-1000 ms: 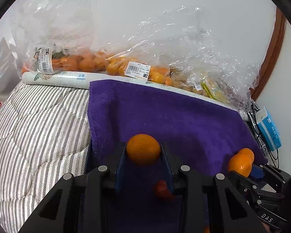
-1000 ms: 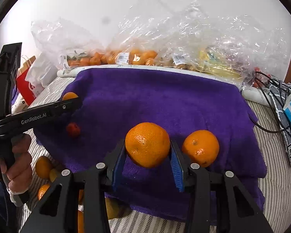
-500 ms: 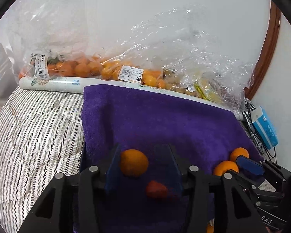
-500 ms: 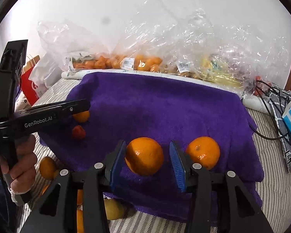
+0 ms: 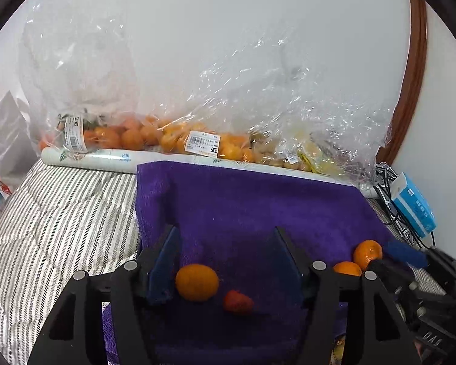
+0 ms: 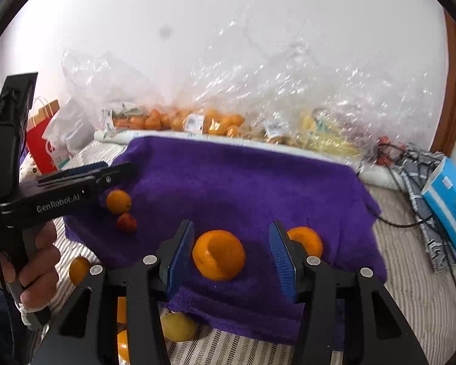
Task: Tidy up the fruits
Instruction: 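Open both tools to drop the oranges onto the purple towel, then move the right tool to the fruit pile and grasp an orange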
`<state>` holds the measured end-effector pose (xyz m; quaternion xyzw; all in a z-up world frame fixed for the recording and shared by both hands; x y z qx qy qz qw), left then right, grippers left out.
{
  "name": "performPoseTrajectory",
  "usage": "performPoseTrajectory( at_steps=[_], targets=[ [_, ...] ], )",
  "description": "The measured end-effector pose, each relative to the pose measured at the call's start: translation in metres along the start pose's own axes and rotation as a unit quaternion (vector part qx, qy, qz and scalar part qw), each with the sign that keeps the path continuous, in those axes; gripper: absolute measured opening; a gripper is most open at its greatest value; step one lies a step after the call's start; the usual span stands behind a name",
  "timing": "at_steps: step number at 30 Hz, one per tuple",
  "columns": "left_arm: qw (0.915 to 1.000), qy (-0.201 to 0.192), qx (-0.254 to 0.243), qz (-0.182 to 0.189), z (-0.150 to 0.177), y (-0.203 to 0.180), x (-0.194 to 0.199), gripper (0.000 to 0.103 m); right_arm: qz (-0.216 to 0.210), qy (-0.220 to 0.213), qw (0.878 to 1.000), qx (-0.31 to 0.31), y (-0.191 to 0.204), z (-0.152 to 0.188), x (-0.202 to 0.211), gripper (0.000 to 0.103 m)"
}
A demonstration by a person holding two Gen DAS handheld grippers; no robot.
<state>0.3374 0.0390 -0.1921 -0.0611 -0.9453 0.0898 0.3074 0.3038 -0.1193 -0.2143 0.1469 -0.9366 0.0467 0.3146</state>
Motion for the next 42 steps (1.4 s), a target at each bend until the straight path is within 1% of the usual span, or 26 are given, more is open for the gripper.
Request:
performPoseTrajectory(
  at_steps=[1, 3, 4, 7, 9, 12, 14, 16, 20, 23, 25, 29, 30, 33, 35, 38, 42],
  targets=[
    [1.0000, 0.000, -0.004, -0.001, 0.000, -0.001, 0.000, 0.061, 0.009, -0.019, 1.000, -0.004, -0.003, -0.004, 0.007, 0.051],
    [1.0000, 0.000, -0.009, -0.003, 0.001, -0.004, 0.001, 0.061, 0.000, -0.033, 0.999, -0.005, -0.002, -0.009, 0.016, 0.052],
    [0.9999, -0.001, -0.012, -0.003, 0.001, -0.006, 0.002, 0.061, -0.006, -0.027, 1.000, -0.005, 0.000, -0.010, 0.017, 0.052],
    [0.9998, -0.010, -0.017, -0.002, -0.002, -0.011, 0.009, 0.061, 0.000, -0.018, 1.000, -0.017, 0.000, -0.013, 0.027, 0.052],
    [0.9995, -0.025, -0.021, 0.003, -0.007, -0.016, 0.018, 0.061, -0.001, -0.011, 1.000, -0.017, 0.003, -0.012, 0.037, 0.052],
    [0.9991, -0.033, -0.025, 0.010, -0.013, -0.020, 0.031, 0.061, 0.006, -0.001, 1.000, -0.023, 0.009, -0.004, 0.050, 0.052],
    [0.9991, -0.037, -0.015, 0.010, -0.017, -0.019, 0.043, 0.061, -0.002, 0.020, 1.000, -0.024, 0.016, 0.006, 0.053, 0.052],
    [0.9996, -0.028, -0.003, -0.007, -0.012, -0.009, 0.054, 0.061, -0.011, 0.034, 0.999, -0.021, 0.027, 0.020, 0.057, 0.052],
    [0.9999, -0.005, 0.011, -0.004, 0.013, 0.014, 0.075, 0.061, -0.016, 0.053, 0.998, -0.011, 0.043, 0.044, 0.059, 0.052],
    [0.9996, 0.002, 0.026, -0.010, 0.031, 0.033, 0.089, 0.061, -0.032, 0.074, 0.997, -0.013, 0.055, 0.063, 0.053, 0.052],
    [0.9992, 0.011, 0.038, -0.007, 0.044, 0.043, 0.095, 0.061, -0.037, 0.088, 0.995, -0.008, 0.065, 0.076, 0.048, 0.052],
    [0.9980, 0.028, 0.056, 0.004, 0.071, 0.056, 0.100, 0.061, -0.025, 0.103, 0.994, 0.004, 0.075, 0.091, 0.037, 0.051],
    [0.9977, 0.032, 0.059, 0.007, 0.075, 0.057, 0.101, 0.061, -0.018, 0.111, 0.994, 0.007, 0.076, 0.094, 0.033, 0.050],
    [0.9973, 0.038, 0.059, 0.022, 0.085, 0.055, 0.104, 0.061, -0.018, 0.121, 0.992, 0.001, 0.078, 0.100, 0.025, 0.036],
    [0.9977, 0.041, 0.047, 0.027, 0.087, 0.049, 0.104, 0.061, -0.012, 0.113, 0.994, 0.002, 0.076, 0.099, 0.028, 0.036],
    [0.9975, 0.055, 0.029, 0.035, 0.091, 0.034, 0.096, 0.061, -0.016, 0.105, 0.994, -0.003, 0.071, 0.099, 0.036, 0.036],
    [0.9957, 0.081, 0.009, 0.044, 0.098, 0.016, 0.082, 0.061, 0.010, 0.082, 0.997, -0.004, 0.049, 0.098, 0.055, 0.036]
  ],
)
Point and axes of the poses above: each gripper's, at about its wrist camera, not at the fingertips, and x roughly against the way its jaws point, y to its left, z to its underside, the point moved 9 cm from there along -x, roughly the way its jaws point, and after that the axes turned 3 degrees about z, right-handed, at the moved point
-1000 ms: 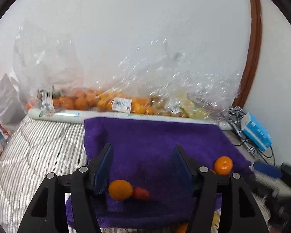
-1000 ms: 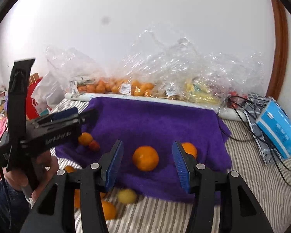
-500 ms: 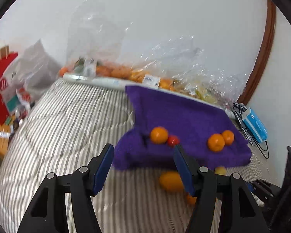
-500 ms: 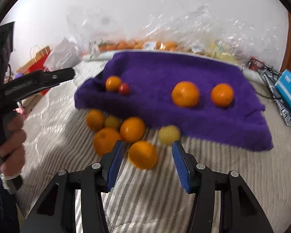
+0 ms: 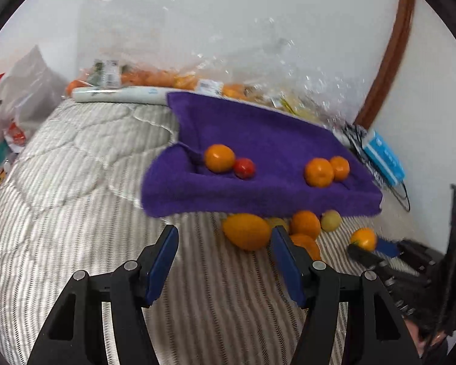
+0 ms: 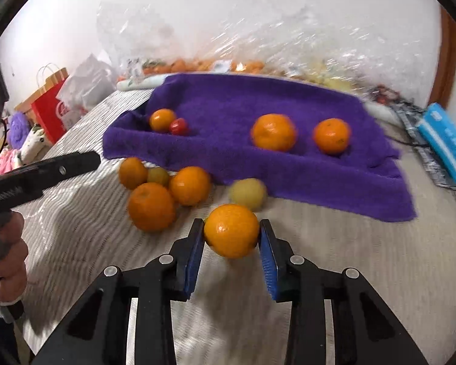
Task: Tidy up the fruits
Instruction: 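Move the right tool to the fruit pile and grasp an orange, then grasp the oblong orange fruit with the left tool while the right tool lifts its orange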
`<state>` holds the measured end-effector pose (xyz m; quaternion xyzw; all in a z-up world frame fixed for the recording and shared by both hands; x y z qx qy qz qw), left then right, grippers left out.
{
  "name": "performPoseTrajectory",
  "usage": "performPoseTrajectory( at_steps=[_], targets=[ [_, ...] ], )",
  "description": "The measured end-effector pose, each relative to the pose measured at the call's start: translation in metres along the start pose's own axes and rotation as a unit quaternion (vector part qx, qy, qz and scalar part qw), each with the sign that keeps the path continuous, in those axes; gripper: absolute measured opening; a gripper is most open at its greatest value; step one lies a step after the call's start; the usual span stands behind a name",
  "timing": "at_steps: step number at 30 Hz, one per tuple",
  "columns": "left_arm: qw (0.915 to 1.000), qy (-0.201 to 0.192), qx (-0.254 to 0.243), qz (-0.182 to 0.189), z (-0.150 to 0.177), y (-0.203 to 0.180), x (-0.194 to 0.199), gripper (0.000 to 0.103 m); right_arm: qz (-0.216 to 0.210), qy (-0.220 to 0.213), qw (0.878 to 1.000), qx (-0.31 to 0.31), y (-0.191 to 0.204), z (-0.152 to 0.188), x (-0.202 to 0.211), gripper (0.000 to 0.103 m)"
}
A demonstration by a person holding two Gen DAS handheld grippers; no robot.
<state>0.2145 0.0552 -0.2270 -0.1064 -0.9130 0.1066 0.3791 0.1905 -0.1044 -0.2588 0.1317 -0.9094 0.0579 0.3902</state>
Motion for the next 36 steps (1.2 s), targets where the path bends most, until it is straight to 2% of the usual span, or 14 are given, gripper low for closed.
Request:
performPoseTrajectory(
  at_steps=[3, 7, 11, 14, 20, 25, 29, 36],
  targets=[
    [0.9996, 0.022, 0.003, 0.014, 0.003, -0.004, -0.014, 0.060, 0.020, -0.003, 1.000, -0.012, -0.026, 0.006, 0.009, 0.036],
    [0.9983, 0.049, 0.009, 0.030, 0.007, -0.008, -0.031, 0.051, 0.029, 0.008, 0.999, -0.036, -0.056, 0.016, 0.009, 0.036],
    [0.9989, 0.046, -0.013, 0.001, 0.006, -0.010, -0.037, 0.042, 0.035, 0.006, 0.999, -0.039, -0.065, 0.021, 0.005, 0.036],
    [0.9986, 0.041, -0.031, -0.012, 0.008, -0.013, -0.037, 0.042, 0.018, 0.009, 0.999, -0.047, -0.065, 0.022, 0.002, 0.036],
    [0.9986, 0.043, -0.031, -0.004, 0.009, -0.012, -0.037, 0.042, 0.006, 0.024, 0.998, -0.063, -0.065, 0.025, -0.006, 0.036],
    [0.9990, 0.040, -0.020, 0.004, 0.007, -0.010, -0.038, 0.042, 0.012, 0.005, 0.998, -0.060, -0.064, 0.022, 0.002, 0.036],
    [0.9992, 0.037, -0.012, 0.007, 0.007, -0.009, -0.037, 0.042, -0.007, -0.018, 0.996, -0.088, -0.073, 0.019, 0.011, 0.036],
    [0.9995, 0.024, -0.010, 0.018, 0.005, -0.011, -0.032, 0.041, -0.007, -0.029, 0.995, -0.095, -0.073, 0.017, 0.015, 0.036]
  ],
)
Point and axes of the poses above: each gripper's, at about its wrist camera, not at the fingertips, and x roughly against the way its jaws point, y to its left, z to its underside, the point moved 9 cm from there along -x, roughly the way its jaws point, and after that the axes turned 3 degrees about z, right-handed, at the moved point
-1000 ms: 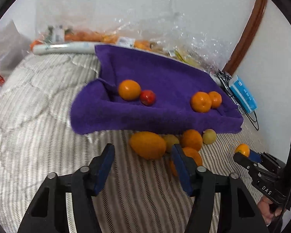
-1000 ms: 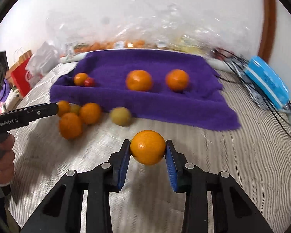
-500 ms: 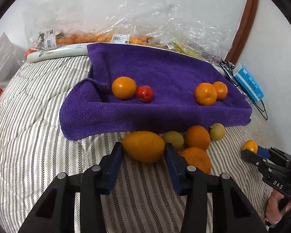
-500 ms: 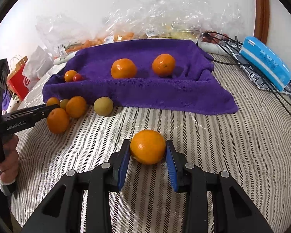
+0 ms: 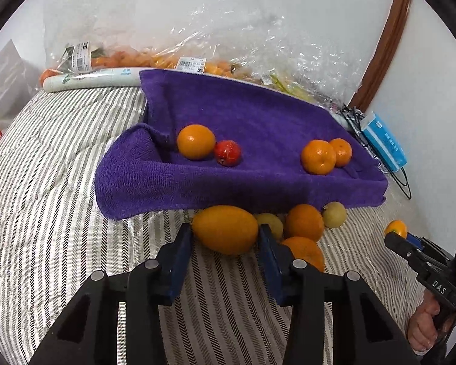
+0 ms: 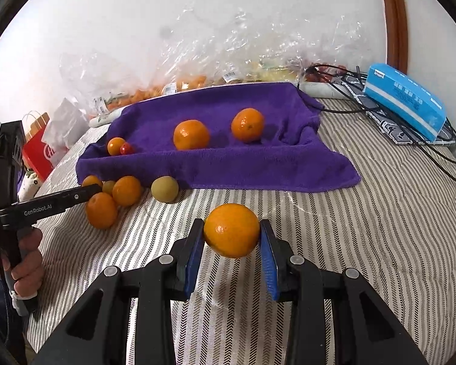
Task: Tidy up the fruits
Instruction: 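Grasp the oblong orange fruit with the left tool while the right tool lifts its orange, then carry the orange and the oblong fruit over the purple towel with both tools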
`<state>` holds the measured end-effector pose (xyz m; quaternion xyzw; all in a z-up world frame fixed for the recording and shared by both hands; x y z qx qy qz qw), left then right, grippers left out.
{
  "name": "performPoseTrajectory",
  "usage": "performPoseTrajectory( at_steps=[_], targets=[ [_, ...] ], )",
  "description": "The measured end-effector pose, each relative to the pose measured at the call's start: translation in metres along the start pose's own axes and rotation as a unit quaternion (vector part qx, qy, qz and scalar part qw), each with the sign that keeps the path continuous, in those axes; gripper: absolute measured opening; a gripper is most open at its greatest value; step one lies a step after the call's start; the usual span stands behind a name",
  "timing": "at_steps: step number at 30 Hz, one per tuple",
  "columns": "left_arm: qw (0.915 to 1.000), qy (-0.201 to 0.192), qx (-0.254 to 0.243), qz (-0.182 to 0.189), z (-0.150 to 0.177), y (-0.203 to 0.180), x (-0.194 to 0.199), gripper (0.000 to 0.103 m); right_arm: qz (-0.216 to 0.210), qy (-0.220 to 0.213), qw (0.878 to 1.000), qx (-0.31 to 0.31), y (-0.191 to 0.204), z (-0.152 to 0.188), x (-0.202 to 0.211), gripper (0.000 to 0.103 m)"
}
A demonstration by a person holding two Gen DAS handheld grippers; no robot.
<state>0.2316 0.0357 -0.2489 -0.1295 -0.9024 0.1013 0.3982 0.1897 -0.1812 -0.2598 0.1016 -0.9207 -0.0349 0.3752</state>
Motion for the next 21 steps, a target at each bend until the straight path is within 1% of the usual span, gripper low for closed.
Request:
performPoseTrajectory(
  at_steps=[10, 21],
  targets=[
    [0.9998, -0.017, 0.006, 0.001, -0.0043, -0.0008, 0.0051, 0.041, 0.000, -0.006, 1.000, -0.015, -0.0045, -0.0010, 0.0016, 0.036],
    [0.9996, -0.029, -0.003, 0.001, -0.0059, -0.0048, 0.0098, 0.041, -0.012, -0.001, 1.000, -0.005, 0.0013, -0.0002, -0.0003, 0.036]
  ],
)
Point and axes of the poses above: each gripper's, at about its wrist camera, not at the fingertips, and x roughly against the way its jaws point, y to its left, z to its underside, the point moved 9 cm from there along -x, roughly the way its jaws point, and after that the axes turned 3 degrees about z, right-handed, at the moved point
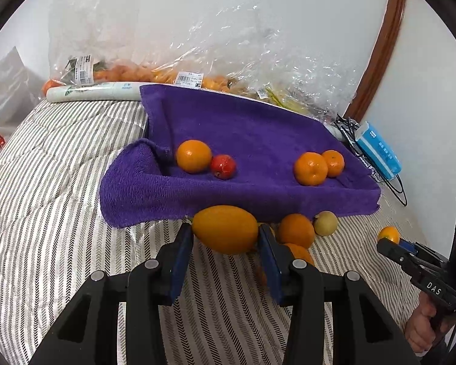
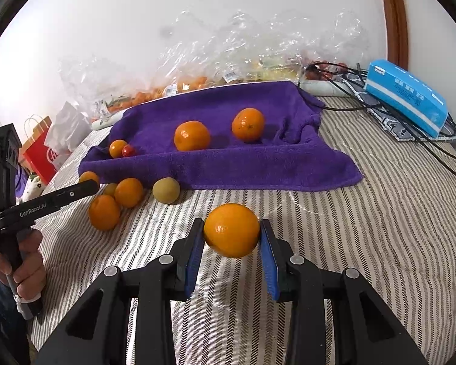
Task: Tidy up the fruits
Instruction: 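Carry the orange and the oblong fruit over the purple towel with both tools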
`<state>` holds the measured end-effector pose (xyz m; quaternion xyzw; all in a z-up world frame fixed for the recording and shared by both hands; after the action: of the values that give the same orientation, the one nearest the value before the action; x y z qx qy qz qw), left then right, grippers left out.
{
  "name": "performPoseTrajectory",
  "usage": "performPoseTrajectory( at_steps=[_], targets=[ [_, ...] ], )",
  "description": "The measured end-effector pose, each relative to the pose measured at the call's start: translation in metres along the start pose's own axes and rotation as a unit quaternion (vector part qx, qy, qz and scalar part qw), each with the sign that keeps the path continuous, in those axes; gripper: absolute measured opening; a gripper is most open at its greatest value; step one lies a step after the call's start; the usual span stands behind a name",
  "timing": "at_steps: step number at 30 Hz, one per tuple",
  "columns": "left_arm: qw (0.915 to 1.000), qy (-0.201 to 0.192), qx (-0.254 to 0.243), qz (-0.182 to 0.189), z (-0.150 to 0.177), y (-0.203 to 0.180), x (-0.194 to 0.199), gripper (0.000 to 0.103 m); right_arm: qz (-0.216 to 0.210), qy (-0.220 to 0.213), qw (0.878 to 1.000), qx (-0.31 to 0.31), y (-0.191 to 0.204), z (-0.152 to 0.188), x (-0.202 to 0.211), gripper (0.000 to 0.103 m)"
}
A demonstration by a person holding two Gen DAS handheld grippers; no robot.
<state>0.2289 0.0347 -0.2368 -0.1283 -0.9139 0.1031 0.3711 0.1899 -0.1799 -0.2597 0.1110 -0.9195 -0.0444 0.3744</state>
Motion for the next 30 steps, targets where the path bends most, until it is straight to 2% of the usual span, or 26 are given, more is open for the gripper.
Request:
performPoseTrajectory(
  at_steps=[8, 13, 17, 22, 26, 30],
  targets=[
    [0.9996, -0.028, -0.008, 0.000, -0.006, -0.003, 0.015, 0.041, -0.012, -0.037, 0.999, -0.020, -0.004, -0.007, 0.017, 0.036],
    [0.9983, -0.055, -0.004, 0.016, -0.017, -0.006, 0.034, 0.041, -0.043, -0.044, 0.998, -0.028, 0.006, -0.029, 0.030, 0.036],
    [0.9972, -0.072, 0.002, 0.018, -0.037, -0.008, 0.049, 0.041, -0.022, -0.062, 0.998, 0.015, 0.021, -0.060, 0.041, 0.036],
    [0.9950, -0.099, -0.013, -0.004, -0.072, -0.013, 0.060, 0.041, -0.034, -0.091, 0.994, 0.040, 0.039, -0.097, 0.043, 0.036],
    [0.9934, -0.115, 0.003, -0.005, -0.099, -0.012, 0.057, 0.041, -0.045, -0.108, 0.992, 0.050, 0.052, -0.119, 0.037, 0.036],
    [0.9926, -0.121, 0.005, 0.005, -0.110, -0.014, 0.048, 0.041, -0.056, -0.106, 0.992, 0.050, 0.057, -0.132, 0.021, 0.036]
  ],
)
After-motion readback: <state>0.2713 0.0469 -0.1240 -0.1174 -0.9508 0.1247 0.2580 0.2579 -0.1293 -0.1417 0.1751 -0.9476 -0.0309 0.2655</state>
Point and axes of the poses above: each gripper's, at about its wrist camera, not at the fingertips, and x roughly against the way its jaws point, y to its left, z to its underside, the point moved 9 cm from there along -x, roughly the way its jaws point, and after that the axes turned 3 degrees about z, right-handed, at the moved point
